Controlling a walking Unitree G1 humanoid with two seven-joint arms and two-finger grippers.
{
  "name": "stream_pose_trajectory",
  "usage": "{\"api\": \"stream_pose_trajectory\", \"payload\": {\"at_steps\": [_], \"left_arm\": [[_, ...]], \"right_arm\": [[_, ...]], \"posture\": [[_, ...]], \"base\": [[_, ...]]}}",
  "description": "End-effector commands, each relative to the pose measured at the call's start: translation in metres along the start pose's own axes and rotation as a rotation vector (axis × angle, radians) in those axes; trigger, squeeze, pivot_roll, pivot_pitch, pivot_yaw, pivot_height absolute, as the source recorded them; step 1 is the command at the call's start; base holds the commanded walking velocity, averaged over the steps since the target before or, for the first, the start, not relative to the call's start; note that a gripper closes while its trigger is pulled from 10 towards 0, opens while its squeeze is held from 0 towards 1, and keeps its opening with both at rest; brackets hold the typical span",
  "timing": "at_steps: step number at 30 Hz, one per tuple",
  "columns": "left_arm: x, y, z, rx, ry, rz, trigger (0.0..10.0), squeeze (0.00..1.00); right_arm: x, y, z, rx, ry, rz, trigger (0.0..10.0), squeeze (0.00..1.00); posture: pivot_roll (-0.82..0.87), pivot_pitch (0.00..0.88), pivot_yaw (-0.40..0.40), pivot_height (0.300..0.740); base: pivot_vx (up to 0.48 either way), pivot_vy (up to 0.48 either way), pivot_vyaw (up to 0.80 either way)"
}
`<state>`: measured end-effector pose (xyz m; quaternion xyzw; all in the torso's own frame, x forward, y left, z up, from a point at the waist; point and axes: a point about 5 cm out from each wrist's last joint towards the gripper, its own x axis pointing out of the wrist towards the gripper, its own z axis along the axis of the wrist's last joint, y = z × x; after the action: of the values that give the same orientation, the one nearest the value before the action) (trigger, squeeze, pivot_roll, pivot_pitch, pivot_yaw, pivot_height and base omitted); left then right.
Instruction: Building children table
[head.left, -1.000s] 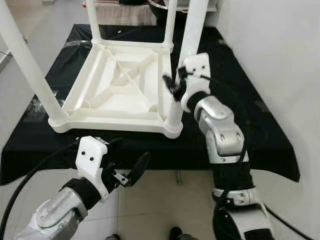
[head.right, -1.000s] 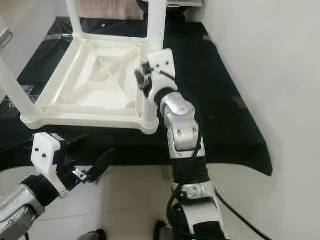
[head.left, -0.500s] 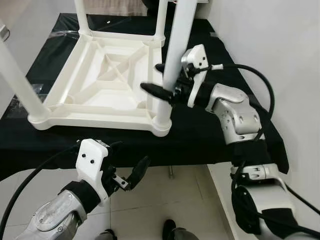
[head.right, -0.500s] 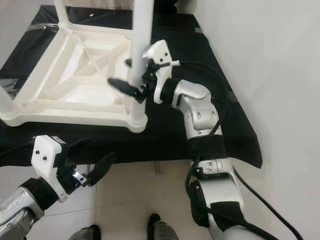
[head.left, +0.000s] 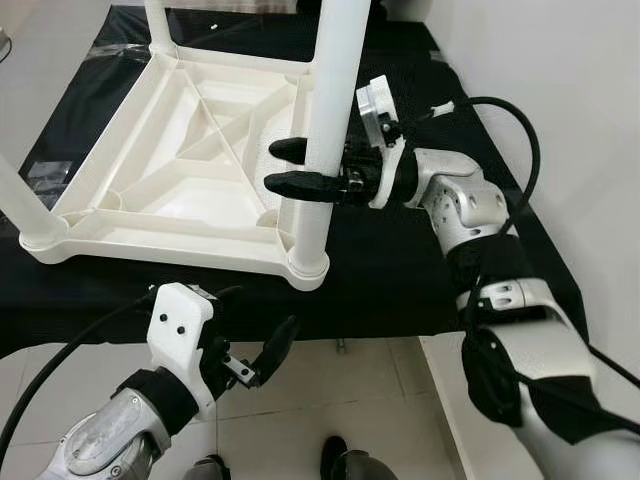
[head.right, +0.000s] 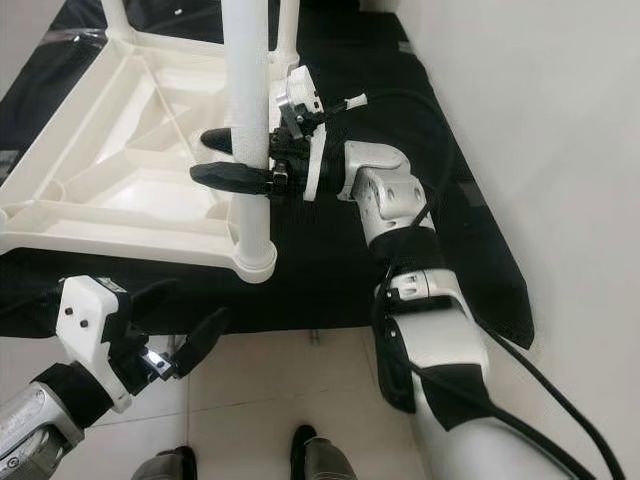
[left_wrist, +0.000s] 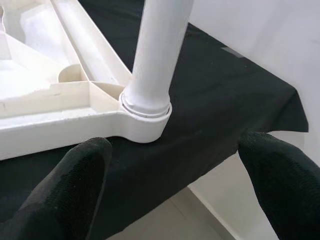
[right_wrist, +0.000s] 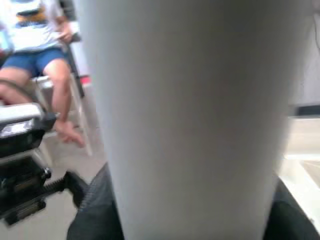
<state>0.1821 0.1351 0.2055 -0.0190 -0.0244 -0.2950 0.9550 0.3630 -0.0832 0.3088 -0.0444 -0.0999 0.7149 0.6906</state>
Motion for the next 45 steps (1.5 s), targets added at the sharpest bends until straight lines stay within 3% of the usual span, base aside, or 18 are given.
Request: {"api": "stream_pose_trajectory", "payload": {"at_steps": [1, 9, 10, 11, 13, 14, 15, 17, 20, 29, 30, 31, 32, 33, 34, 43, 44, 45], "left_arm": [[-0.002, -0.002, -0.001, -0.006, 0.012, -0.009, 10.0, 0.00], [-0.001, -0.003, -0.001, -0.006, 0.012, -0.013, 10.0, 0.00], [0.000, -0.002, -0.001, -0.004, 0.011, -0.014, 10.0, 0.00], [0.000, -0.001, 0.000, -0.005, 0.011, -0.013, 10.0, 0.00], [0.000, -0.001, 0.000, -0.005, 0.011, -0.012, 10.0, 0.00], [-0.001, 0.000, -0.001, -0.001, 0.015, -0.013, 10.0, 0.00], [-0.001, 0.000, -0.001, -0.001, 0.015, -0.013, 10.0, 0.00], [-0.001, 0.003, -0.001, 0.007, 0.021, -0.014, 10.0, 0.00], [0.001, 0.004, -0.001, -0.002, 0.016, -0.022, 10.0, 0.00], [0.006, 0.004, -0.002, -0.007, 0.006, -0.035, 10.0, 0.00], [0.006, 0.004, -0.001, -0.005, 0.004, -0.034, 10.0, 0.00], [0.006, 0.004, -0.001, -0.004, 0.002, -0.033, 10.0, 0.00], [0.006, 0.004, -0.001, -0.004, 0.002, -0.033, 10.0, 0.00], [0.006, 0.004, -0.001, -0.004, 0.002, -0.033, 10.0, 0.00], [0.005, 0.004, -0.001, -0.005, 0.002, -0.032, 10.0, 0.00], [0.004, 0.003, -0.001, -0.007, 0.002, -0.028, 10.0, 0.00], [0.004, 0.003, -0.001, -0.008, 0.003, -0.028, 10.0, 0.00], [0.004, 0.003, -0.001, -0.008, 0.003, -0.028, 10.0, 0.00]], "right_arm": [[-0.006, -0.002, -0.003, 0.016, 0.011, 0.003, 0.0, 0.00], [-0.019, -0.007, -0.009, -0.013, 0.074, -0.109, 0.0, 0.00], [-0.026, -0.009, -0.016, -0.017, 0.133, -0.210, 0.0, 0.00], [-0.046, -0.019, -0.037, 0.015, 0.337, -0.539, 0.0, 0.00], [-0.052, -0.021, -0.043, 0.017, 0.392, -0.622, 0.0, 0.00], [-0.074, -0.022, -0.051, -0.019, 0.481, -0.933, 0.0, 0.00], [-0.074, -0.022, -0.051, -0.019, 0.481, -0.933, 0.0, 0.00], [-0.094, -0.001, -0.062, -0.046, 0.532, -1.260, 0.0, 0.00], [-0.082, 0.031, -0.074, 0.004, 0.491, -1.312, 0.0, 0.00], [-0.045, 0.033, -0.070, 0.009, 0.411, -1.291, 0.0, 0.00], [-0.037, 0.031, -0.067, 0.006, 0.396, -1.285, 2.1, 0.00], [-0.031, 0.028, -0.062, 0.004, 0.365, -1.257, 10.0, 0.00], [-0.031, 0.028, -0.062, 0.004, 0.365, -1.257, 10.0, 0.00], [-0.027, 0.029, -0.057, 0.021, 0.345, -1.252, 10.0, 0.20], [-0.024, 0.030, -0.054, 0.062, 0.310, -1.226, 10.0, 1.00], [-0.009, 0.021, -0.017, 0.025, 0.089, -0.862, 10.0, 1.00], [-0.008, 0.025, -0.015, 0.020, 0.080, -0.743, 10.0, 0.00], [-0.008, 0.025, -0.015, 0.020, 0.080, -0.743, 10.0, 0.00]], "posture": [[0.21, 0.274, -0.141, 0.740], [0.20, 0.272, -0.140, 0.740], [0.19, 0.269, -0.143, 0.740], [0.18, 0.266, -0.145, 0.740], [0.18, 0.266, -0.145, 0.740], [0.18, 0.262, -0.139, 0.740], [0.18, 0.262, -0.139, 0.740], [0.16, 0.264, -0.128, 0.740], [0.13, 0.249, -0.111, 0.740], [0.14, 0.239, -0.117, 0.740], [0.14, 0.239, -0.119, 0.740], [0.14, 0.240, -0.122, 0.740], [0.14, 0.240, -0.122, 0.740], [0.14, 0.240, -0.122, 0.740], [0.14, 0.240, -0.122, 0.740], [0.14, 0.257, -0.123, 0.740], [0.14, 0.259, -0.124, 0.740], [0.14, 0.259, -0.124, 0.740]], "base": [[0.000, 0.000, 0.00], [0.000, 0.000, 0.00], [0.000, 0.000, 0.00], [0.000, 0.000, 0.00], [0.000, 0.000, 0.00], [0.000, 0.000, 0.00], [0.000, 0.000, 0.00], [0.000, 0.000, 0.00], [0.000, 0.000, 0.00], [0.000, 0.000, 0.00], [0.000, 0.000, 0.00], [0.000, 0.000, 0.00], [0.000, 0.000, 0.00], [0.000, 0.000, 0.00], [0.000, 0.000, 0.00], [0.000, 0.000, 0.00], [0.000, 0.000, 0.00], [0.000, 0.000, 0.00]]}}
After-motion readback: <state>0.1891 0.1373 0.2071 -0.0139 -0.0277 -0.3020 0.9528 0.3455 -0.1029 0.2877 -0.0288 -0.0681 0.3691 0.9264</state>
